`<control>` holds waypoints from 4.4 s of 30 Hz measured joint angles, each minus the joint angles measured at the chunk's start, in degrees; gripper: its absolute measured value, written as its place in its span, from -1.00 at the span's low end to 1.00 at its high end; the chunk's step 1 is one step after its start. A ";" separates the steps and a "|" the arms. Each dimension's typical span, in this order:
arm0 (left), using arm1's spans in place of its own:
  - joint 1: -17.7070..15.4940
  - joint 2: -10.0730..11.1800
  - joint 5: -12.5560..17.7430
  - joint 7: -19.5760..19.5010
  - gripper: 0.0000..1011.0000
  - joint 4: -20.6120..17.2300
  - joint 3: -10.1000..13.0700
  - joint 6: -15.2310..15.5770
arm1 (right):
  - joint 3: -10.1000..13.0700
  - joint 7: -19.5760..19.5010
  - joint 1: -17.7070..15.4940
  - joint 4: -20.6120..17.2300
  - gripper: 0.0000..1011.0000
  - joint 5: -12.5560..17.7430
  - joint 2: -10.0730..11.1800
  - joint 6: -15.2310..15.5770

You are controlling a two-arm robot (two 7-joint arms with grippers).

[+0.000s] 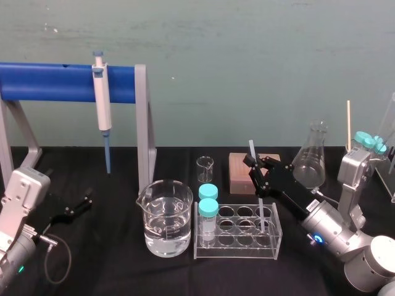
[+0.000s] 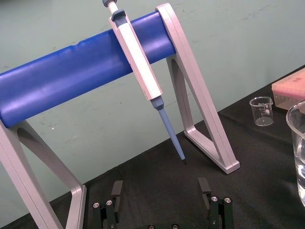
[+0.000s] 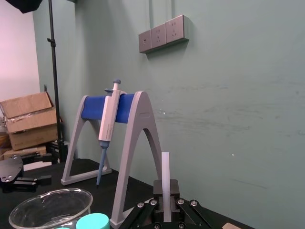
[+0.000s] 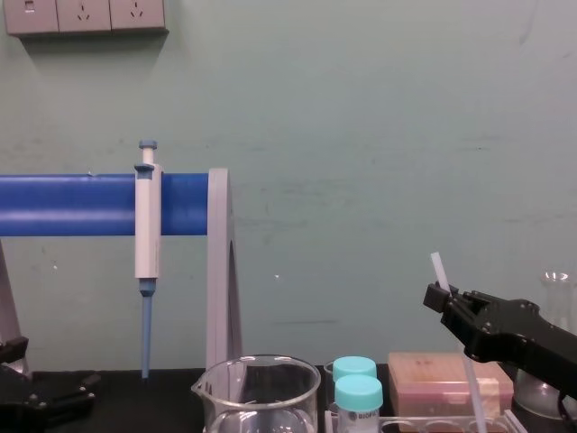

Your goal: Pick up the stirring rod with one hand, then place it down.

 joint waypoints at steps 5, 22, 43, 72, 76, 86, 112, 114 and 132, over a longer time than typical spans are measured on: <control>0.00 0.00 0.00 0.00 0.98 0.00 0.00 0.00 | 0.00 0.00 -0.02 -0.02 -0.65 0.03 0.02 -0.03; 0.00 0.00 0.00 0.00 0.98 0.00 0.00 0.00 | 0.01 0.03 -0.06 -0.10 0.39 0.06 0.02 -0.09; 0.00 0.00 0.00 0.00 0.98 0.00 0.00 0.00 | 0.01 0.07 -0.05 -0.09 0.98 0.06 0.02 -0.08; 0.00 0.00 0.00 0.00 0.98 0.00 0.00 0.00 | 9.37 -24.42 -10.41 -21.14 0.98 -0.55 -0.25 19.60; 0.00 0.00 0.00 0.00 0.98 0.00 0.00 0.00 | 9.37 -26.30 -10.59 -21.47 0.98 -0.73 -0.09 22.89; 0.00 0.00 0.00 0.00 0.98 0.00 0.00 0.00 | 8.48 -28.93 -10.20 -21.20 0.98 -1.74 0.56 30.07; 0.00 0.00 0.00 0.00 0.98 -0.01 0.00 0.00 | 8.53 -28.56 -10.11 -21.04 0.98 -1.58 0.57 29.85; 0.00 0.00 0.00 0.00 0.98 0.00 0.00 0.00 | 8.53 -28.56 -10.12 -21.05 0.98 -1.59 0.57 29.86; 0.00 0.00 0.00 0.00 0.98 0.00 0.00 0.00 | 8.53 -28.60 -10.12 -21.08 0.98 -1.64 0.57 29.89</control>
